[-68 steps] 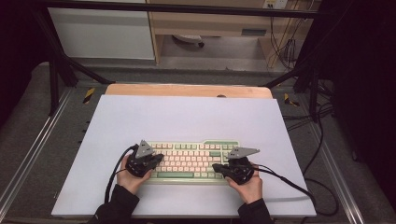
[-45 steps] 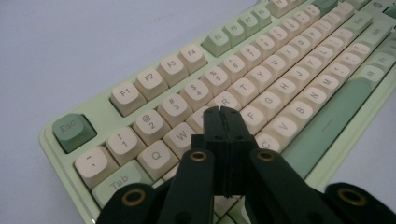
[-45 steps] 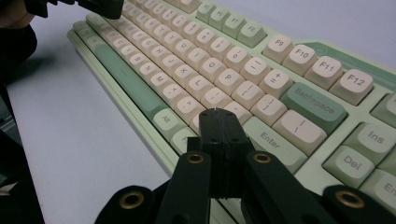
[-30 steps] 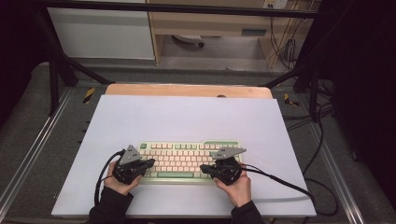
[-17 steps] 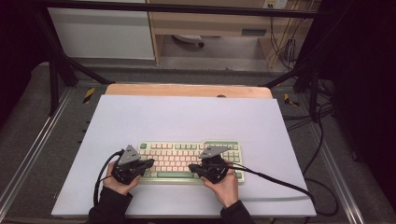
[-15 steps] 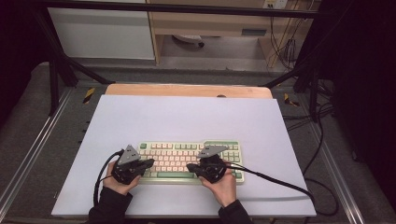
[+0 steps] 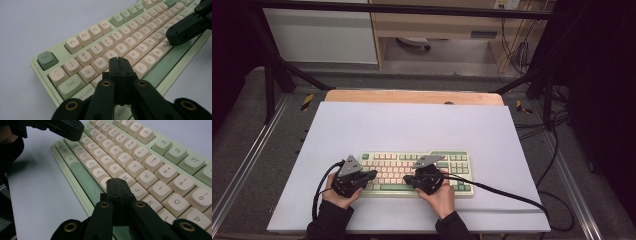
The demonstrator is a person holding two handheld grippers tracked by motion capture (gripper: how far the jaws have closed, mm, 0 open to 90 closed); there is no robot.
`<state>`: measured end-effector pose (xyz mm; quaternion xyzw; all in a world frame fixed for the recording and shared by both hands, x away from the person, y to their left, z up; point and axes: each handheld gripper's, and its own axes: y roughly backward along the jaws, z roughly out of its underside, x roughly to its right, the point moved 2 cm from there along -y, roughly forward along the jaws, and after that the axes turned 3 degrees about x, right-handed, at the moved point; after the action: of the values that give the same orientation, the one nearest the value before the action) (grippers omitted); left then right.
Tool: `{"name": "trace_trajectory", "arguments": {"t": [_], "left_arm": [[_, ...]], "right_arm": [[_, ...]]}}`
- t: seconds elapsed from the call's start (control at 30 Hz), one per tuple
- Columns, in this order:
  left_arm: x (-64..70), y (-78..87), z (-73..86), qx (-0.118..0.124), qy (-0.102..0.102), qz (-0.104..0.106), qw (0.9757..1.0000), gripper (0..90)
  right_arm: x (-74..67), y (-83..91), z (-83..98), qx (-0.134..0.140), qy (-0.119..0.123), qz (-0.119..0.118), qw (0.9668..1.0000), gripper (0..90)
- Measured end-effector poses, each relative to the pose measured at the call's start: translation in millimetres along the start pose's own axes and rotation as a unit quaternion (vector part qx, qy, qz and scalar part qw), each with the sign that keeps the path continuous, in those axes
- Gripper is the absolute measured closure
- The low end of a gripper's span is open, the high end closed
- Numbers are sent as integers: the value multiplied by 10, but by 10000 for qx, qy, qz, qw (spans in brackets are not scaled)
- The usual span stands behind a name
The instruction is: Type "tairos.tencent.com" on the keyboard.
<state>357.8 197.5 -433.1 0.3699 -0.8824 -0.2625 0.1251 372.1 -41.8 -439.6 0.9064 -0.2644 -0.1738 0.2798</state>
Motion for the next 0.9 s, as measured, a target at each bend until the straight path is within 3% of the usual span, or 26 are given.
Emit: {"name": "trace_trajectory", "arguments": {"t": [0.63,0.9], "left_arm": [[2,-7,1,-16,-15,6,10000,899],[3,4,-4,15,-18,-2,10000,898]], "right_arm": [[14,-60,32,-67,-8,-31,10000,900],[15,59,-6,-29,115,53,9999,900]]}}
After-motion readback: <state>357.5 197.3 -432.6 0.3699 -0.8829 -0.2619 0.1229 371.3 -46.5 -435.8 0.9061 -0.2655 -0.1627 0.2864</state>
